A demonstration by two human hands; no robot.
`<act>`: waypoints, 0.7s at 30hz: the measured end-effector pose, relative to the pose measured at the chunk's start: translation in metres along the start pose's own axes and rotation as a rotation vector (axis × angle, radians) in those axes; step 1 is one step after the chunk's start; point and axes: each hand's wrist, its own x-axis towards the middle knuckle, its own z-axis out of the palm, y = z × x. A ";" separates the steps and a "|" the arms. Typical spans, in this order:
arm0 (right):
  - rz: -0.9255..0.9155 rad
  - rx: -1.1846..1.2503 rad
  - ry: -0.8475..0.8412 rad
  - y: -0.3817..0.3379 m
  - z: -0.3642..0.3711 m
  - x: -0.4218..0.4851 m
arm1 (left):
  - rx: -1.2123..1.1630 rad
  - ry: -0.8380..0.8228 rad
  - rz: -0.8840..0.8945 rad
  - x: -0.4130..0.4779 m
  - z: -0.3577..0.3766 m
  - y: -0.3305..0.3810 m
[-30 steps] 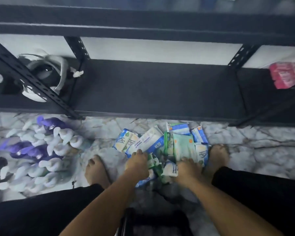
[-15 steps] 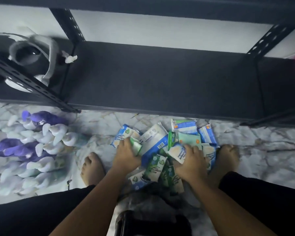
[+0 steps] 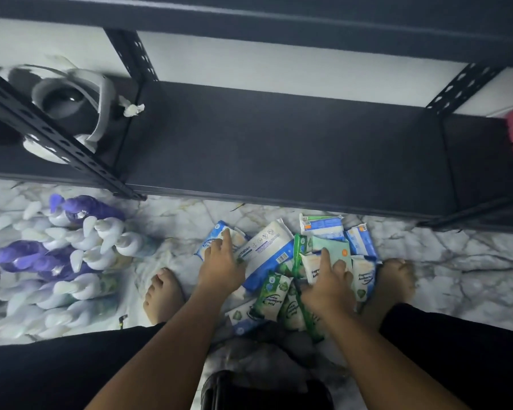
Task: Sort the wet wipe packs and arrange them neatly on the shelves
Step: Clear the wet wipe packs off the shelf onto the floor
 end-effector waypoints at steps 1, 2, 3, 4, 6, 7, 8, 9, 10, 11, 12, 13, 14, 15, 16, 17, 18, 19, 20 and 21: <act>-0.013 0.000 -0.002 -0.004 -0.007 -0.003 | 0.009 -0.002 0.018 -0.003 -0.006 0.005; -0.034 -0.006 0.001 -0.009 -0.014 -0.005 | 0.030 0.003 0.045 -0.007 -0.011 0.011; -0.064 -0.015 0.011 -0.014 -0.022 -0.008 | 0.058 0.017 0.080 -0.010 -0.017 0.016; -0.097 -0.019 0.020 -0.020 -0.030 -0.010 | 0.084 0.036 0.115 -0.015 -0.023 0.022; -0.158 0.018 0.037 -0.033 -0.050 -0.019 | 0.098 0.075 0.179 -0.026 -0.039 0.033; -0.197 0.064 0.051 -0.041 -0.061 -0.026 | 0.095 0.100 0.212 -0.033 -0.049 0.039; -0.242 0.120 0.076 -0.049 -0.074 -0.033 | 0.087 0.127 0.244 -0.041 -0.061 0.044; -0.293 0.175 0.108 -0.058 -0.088 -0.041 | 0.078 0.165 0.277 -0.049 -0.074 0.050; -0.346 0.221 0.145 -0.067 -0.104 -0.050 | 0.067 0.212 0.312 -0.057 -0.088 0.056; -0.402 0.257 0.194 -0.076 -0.123 -0.059 | 0.052 0.261 0.343 -0.065 -0.103 0.062; -0.463 0.286 0.251 -0.086 -0.142 -0.069 | 0.035 0.312 0.374 -0.074 -0.119 0.068; -0.528 0.314 0.309 -0.096 -0.163 -0.080 | 0.020 0.361 0.405 -0.082 -0.135 0.073; -0.593 0.340 0.359 -0.105 -0.184 -0.092 | 0.000 0.412 0.436 -0.090 -0.151 0.079; -0.655 0.362 0.404 -0.114 -0.205 -0.104 | -0.027 0.457 0.459 -0.099 -0.168 0.085; -0.713 0.380 0.446 -0.122 -0.225 -0.115 | -0.048 0.504 0.480 -0.108 -0.186 0.091; -0.767 0.395 0.490 -0.128 -0.244 -0.126 | -0.065 0.549 0.506 -0.118 -0.204 0.097; -0.817 0.413 0.537 -0.134 -0.263 -0.135 | -0.078 0.598 0.541 -0.127 -0.221 0.103; -0.865 0.429 0.586 -0.139 -0.280 -0.142 | -0.087 0.654 0.580 -0.136 -0.238 0.110; -0.902 0.438 0.633 -0.144 -0.296 -0.148 | -0.091 0.702 0.615 -0.143 -0.254 0.116; -0.924 0.438 0.673 -0.148 -0.312 -0.152 | -0.094 0.738 0.642 -0.150 -0.268 0.123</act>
